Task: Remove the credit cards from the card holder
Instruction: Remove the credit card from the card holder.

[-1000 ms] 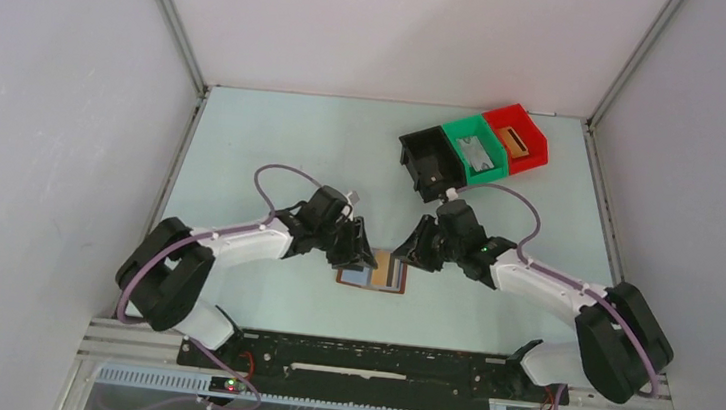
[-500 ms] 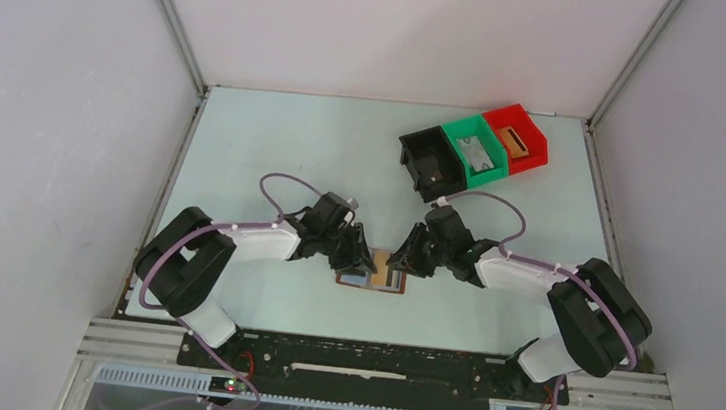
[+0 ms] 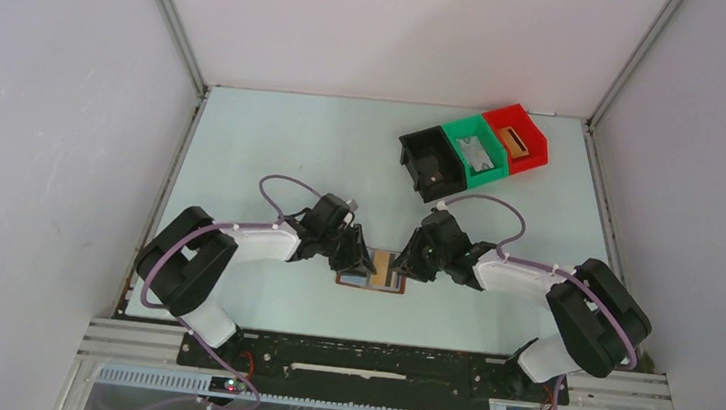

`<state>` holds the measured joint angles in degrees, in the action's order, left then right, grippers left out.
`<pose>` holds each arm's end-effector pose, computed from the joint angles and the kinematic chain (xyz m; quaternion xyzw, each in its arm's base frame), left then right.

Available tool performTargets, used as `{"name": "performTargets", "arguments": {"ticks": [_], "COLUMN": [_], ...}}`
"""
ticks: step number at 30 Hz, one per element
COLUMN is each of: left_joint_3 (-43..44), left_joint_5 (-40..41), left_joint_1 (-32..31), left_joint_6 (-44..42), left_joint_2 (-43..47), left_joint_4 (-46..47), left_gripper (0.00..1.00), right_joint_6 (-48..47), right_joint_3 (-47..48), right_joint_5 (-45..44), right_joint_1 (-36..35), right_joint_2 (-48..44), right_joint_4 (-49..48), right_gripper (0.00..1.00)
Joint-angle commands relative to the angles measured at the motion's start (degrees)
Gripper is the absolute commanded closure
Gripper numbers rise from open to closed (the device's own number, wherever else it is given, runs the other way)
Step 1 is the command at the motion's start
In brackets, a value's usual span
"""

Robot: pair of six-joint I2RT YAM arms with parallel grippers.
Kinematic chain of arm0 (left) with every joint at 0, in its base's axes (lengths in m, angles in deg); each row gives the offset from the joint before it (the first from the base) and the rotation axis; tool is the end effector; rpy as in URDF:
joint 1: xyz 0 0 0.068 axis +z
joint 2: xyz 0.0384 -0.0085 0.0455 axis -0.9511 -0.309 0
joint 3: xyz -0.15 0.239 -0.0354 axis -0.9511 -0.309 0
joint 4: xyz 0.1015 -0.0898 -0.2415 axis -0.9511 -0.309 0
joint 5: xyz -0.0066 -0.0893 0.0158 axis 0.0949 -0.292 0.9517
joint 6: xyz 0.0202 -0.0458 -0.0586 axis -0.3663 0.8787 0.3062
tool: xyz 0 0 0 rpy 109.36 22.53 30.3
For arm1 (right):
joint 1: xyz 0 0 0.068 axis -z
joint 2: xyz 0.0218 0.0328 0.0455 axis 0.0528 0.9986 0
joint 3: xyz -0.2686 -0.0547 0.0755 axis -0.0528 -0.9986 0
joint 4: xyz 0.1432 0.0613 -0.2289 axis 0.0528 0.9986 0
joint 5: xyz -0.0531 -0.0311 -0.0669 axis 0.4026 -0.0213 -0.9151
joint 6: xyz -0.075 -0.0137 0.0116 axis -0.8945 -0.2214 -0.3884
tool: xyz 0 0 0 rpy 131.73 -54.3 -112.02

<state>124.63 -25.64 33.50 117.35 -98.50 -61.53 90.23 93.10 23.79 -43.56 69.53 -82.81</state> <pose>0.2336 -0.2162 0.1156 -0.0561 0.9330 -0.3433 0.0922 0.2274 0.2068 0.1284 0.0959 0.9322 0.2993 0.1796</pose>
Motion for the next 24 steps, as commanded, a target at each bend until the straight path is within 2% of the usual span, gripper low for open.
{"name": "performTargets", "arguments": {"ticks": [1,14,24], "left_joint_3": [-0.80,-2.12,-2.17], "left_joint_5": [-0.08,0.07,-1.53], "left_joint_1": [-0.25,0.43,1.32], "left_joint_6": [0.40,1.02,0.58], "left_joint_2": [-0.40,1.04,1.07], "left_joint_4": [1.29,2.81,4.13], "left_gripper": [0.64,0.67,0.67], "right_joint_6": [-1.25,-1.44,-0.71], "right_joint_3": [-0.19,-0.19,-0.21], "right_joint_5": [-0.67,-4.04,-1.98], "right_joint_1": [-1.17,-1.89,-2.00], "right_joint_2": [0.50,-5.94,-1.34], "right_joint_4": [-1.19,-0.27,-3.21], "right_gripper": [0.62,0.63,0.63]}}
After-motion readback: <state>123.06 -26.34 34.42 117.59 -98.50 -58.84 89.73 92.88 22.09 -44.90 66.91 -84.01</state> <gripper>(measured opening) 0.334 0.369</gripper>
